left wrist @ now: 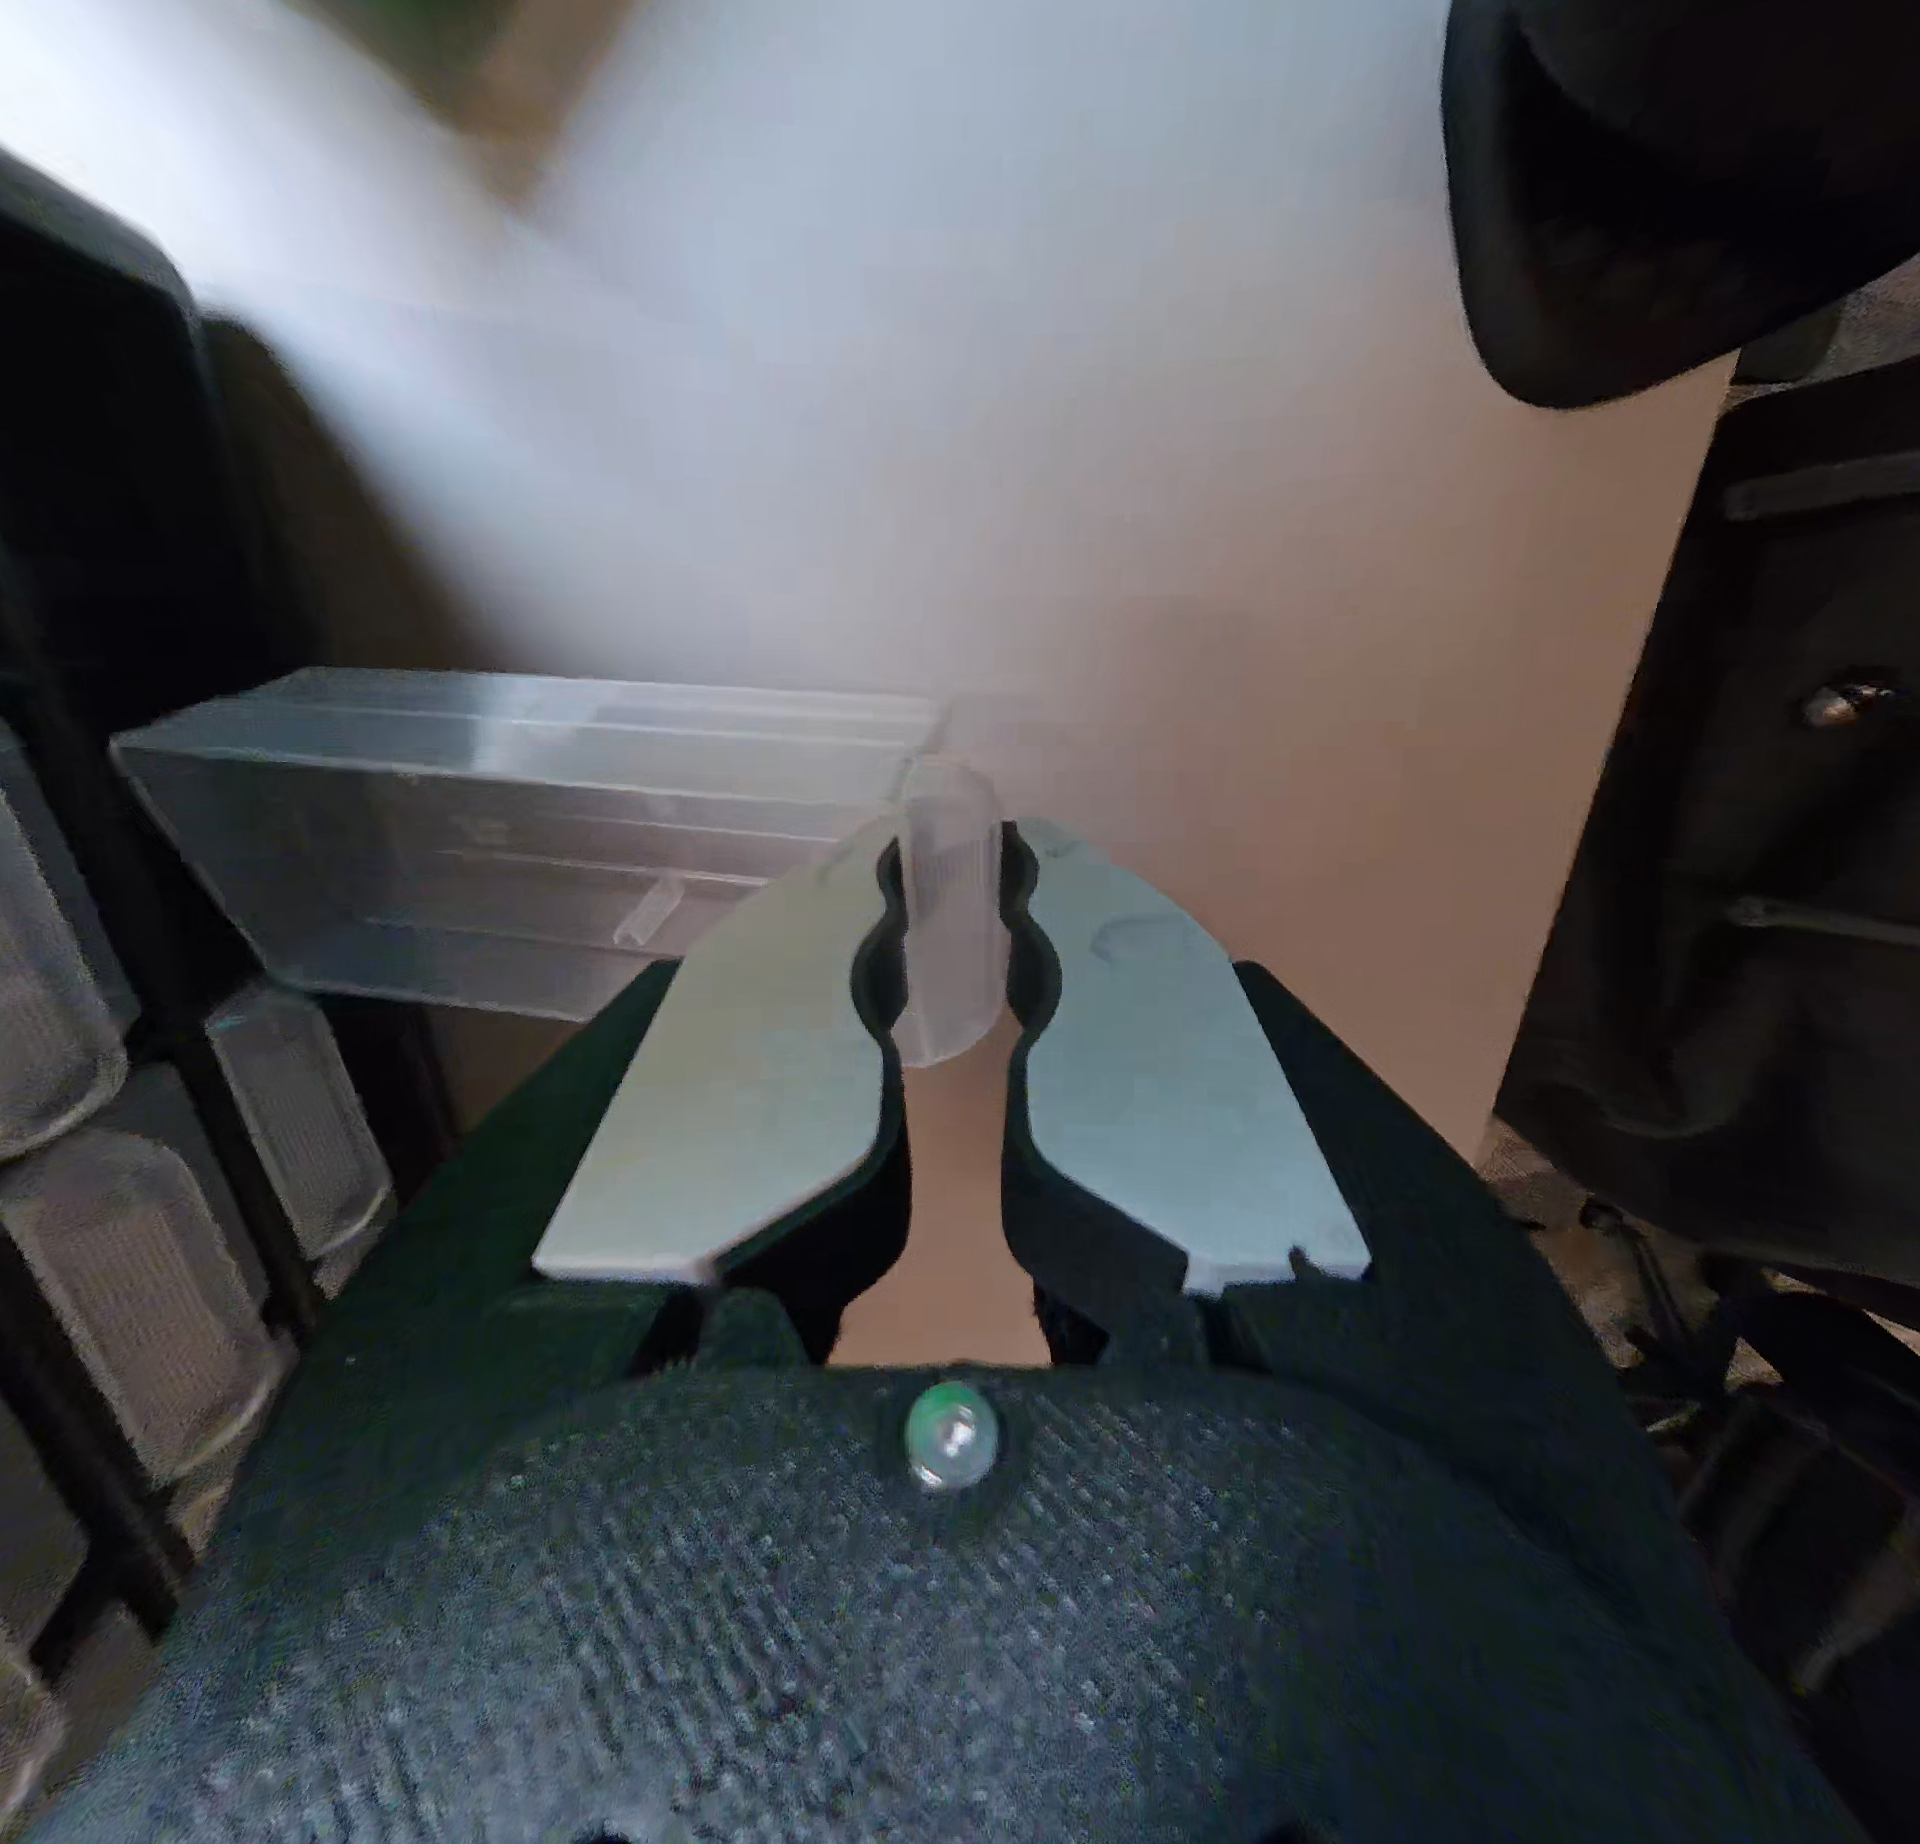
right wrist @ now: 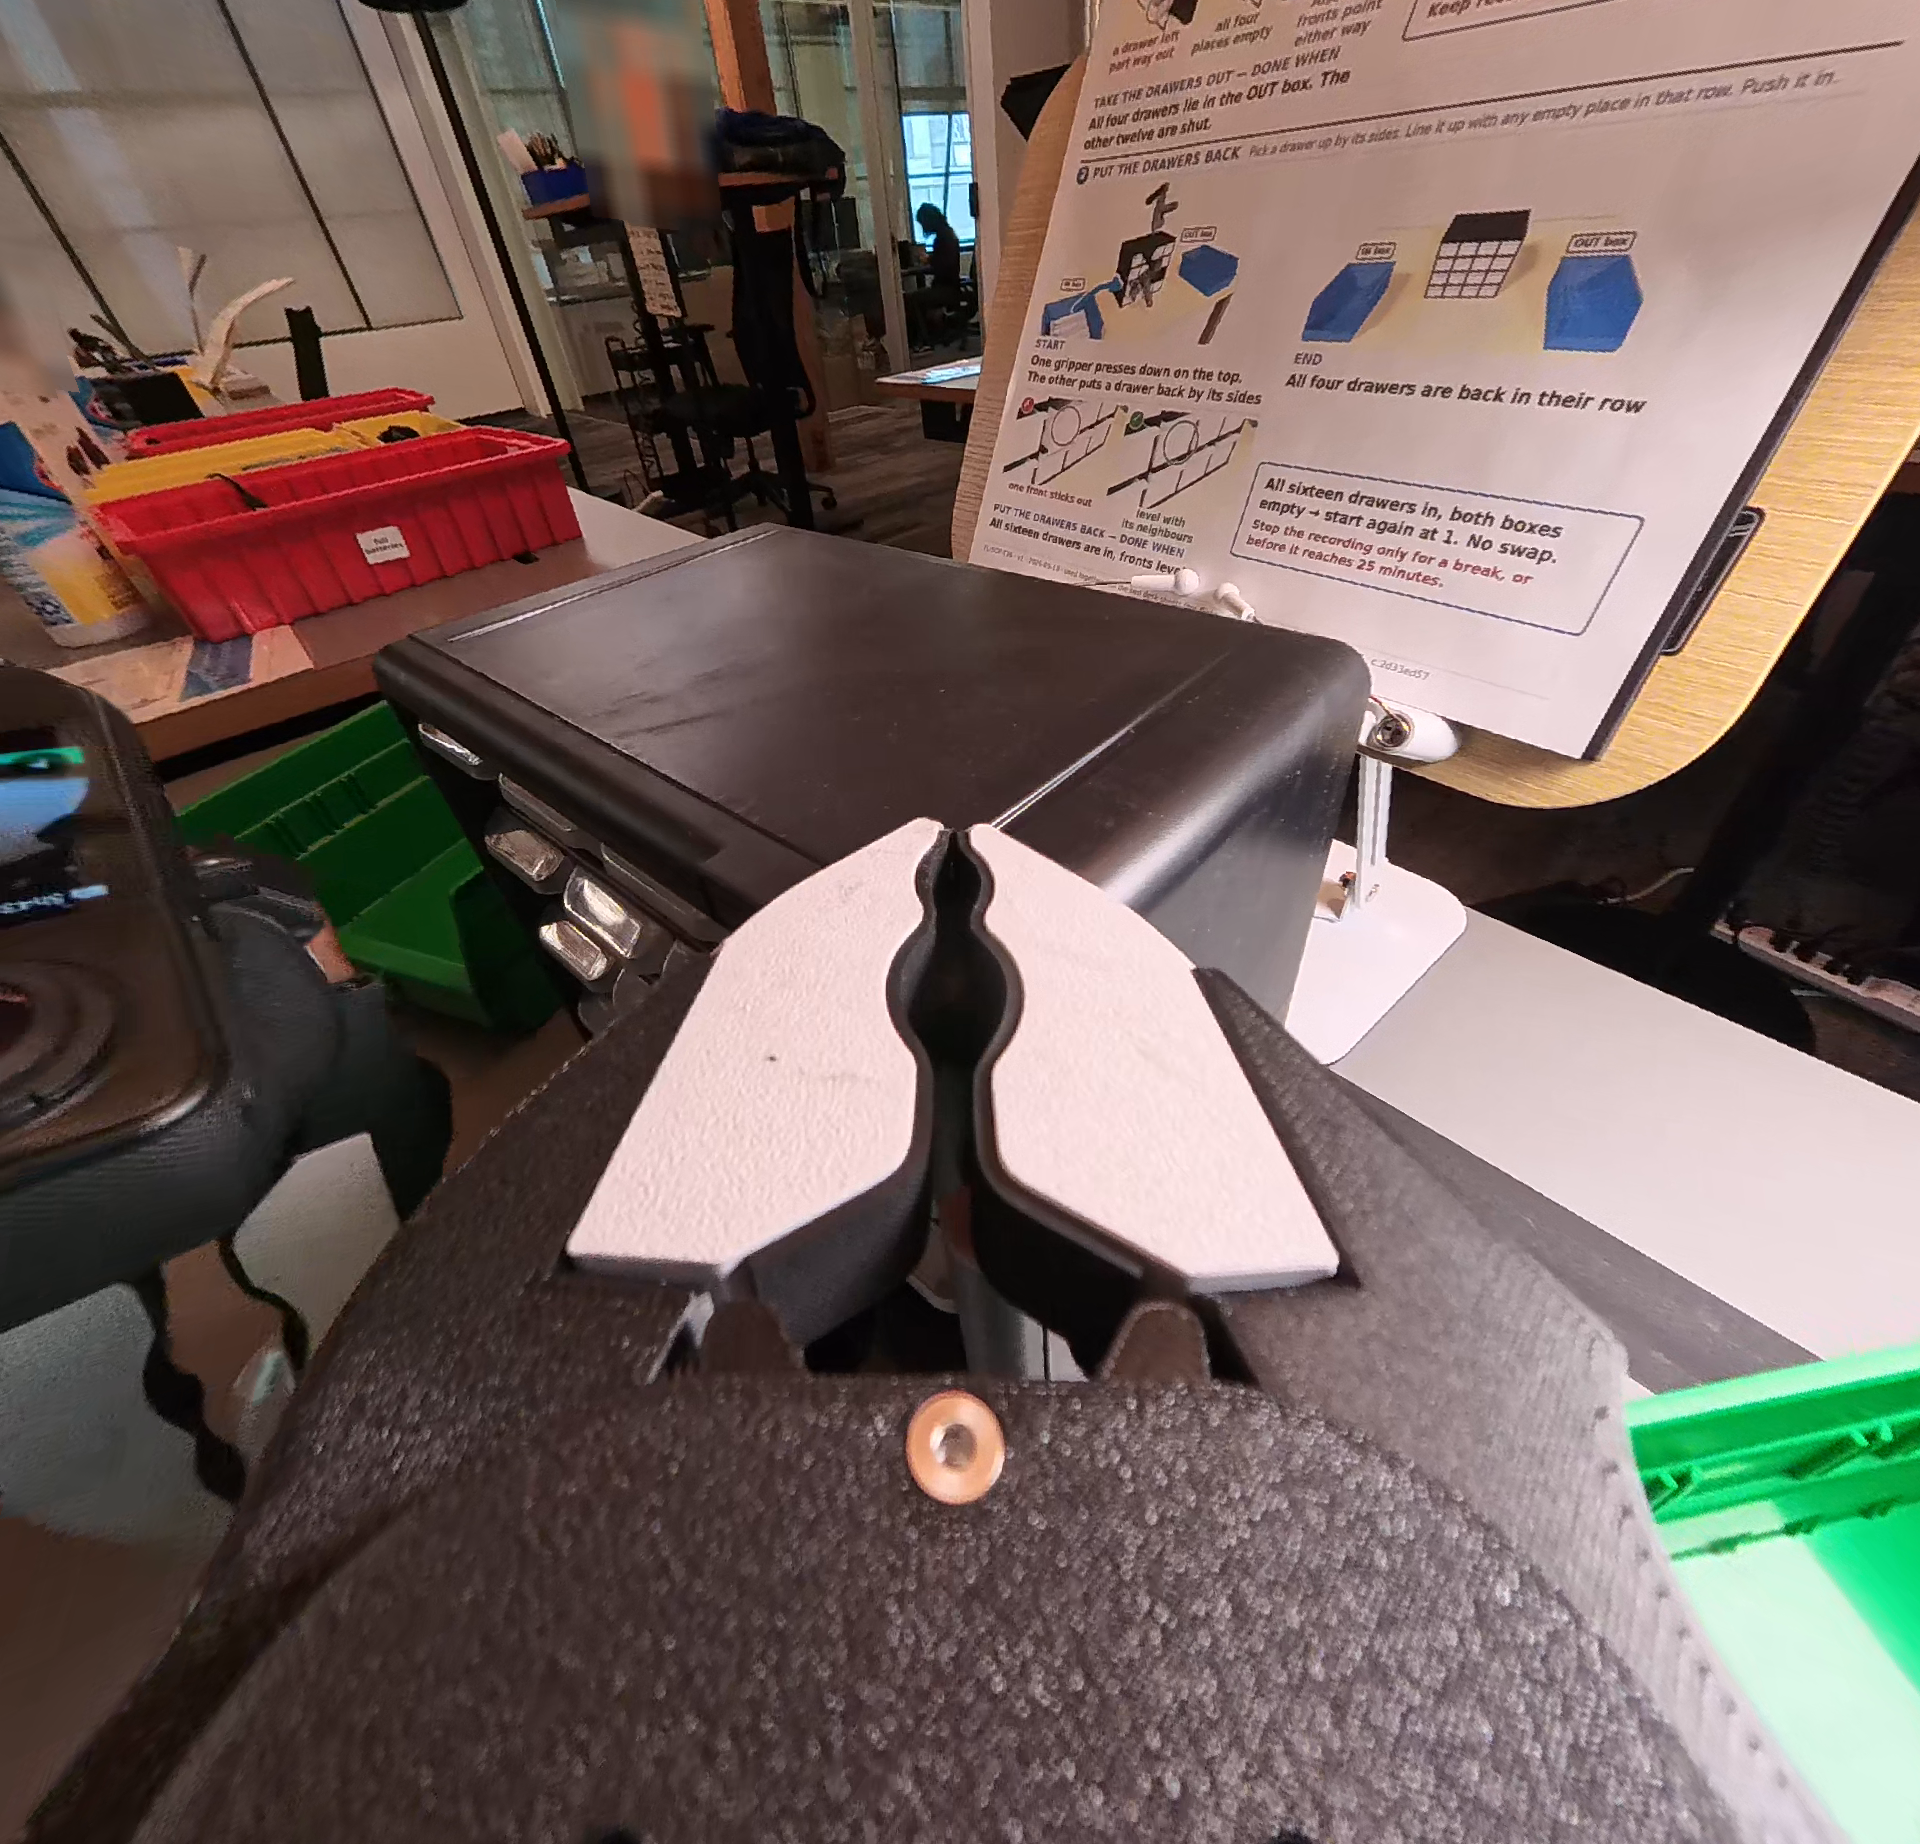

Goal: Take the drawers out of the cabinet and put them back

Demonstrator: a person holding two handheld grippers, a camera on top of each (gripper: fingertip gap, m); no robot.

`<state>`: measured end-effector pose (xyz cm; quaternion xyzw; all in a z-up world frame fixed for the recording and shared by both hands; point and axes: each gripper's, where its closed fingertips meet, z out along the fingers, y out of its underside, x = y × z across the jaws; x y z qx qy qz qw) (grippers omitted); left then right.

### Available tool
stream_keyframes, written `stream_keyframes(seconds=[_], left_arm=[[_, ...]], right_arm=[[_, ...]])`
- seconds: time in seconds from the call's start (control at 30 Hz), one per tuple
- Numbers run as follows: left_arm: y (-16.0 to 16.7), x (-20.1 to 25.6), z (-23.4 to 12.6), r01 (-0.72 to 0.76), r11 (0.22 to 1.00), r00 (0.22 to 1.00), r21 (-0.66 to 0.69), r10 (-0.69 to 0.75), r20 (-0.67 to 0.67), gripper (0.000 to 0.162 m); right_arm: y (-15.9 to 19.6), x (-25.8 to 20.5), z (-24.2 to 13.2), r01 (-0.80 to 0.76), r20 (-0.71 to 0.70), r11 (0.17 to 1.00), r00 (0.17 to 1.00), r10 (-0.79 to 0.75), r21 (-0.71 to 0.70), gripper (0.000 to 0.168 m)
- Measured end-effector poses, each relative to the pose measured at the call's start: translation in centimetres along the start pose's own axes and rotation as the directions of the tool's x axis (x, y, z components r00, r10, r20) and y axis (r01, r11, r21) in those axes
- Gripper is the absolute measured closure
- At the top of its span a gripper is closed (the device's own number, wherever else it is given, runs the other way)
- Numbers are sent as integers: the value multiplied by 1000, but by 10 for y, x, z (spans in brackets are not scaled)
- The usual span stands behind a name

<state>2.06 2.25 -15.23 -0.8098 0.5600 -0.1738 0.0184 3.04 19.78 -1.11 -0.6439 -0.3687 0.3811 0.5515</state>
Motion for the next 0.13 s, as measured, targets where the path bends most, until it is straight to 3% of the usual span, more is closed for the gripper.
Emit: stream_keyframes(seconds=[0.13], left_arm=[[-6, -1, 6, -17, 1000, 1000, -3, 17, -11, 147]], right_arm=[[0, 0, 0, -14, 28, 1000, 1000, 14, 3, 168]])
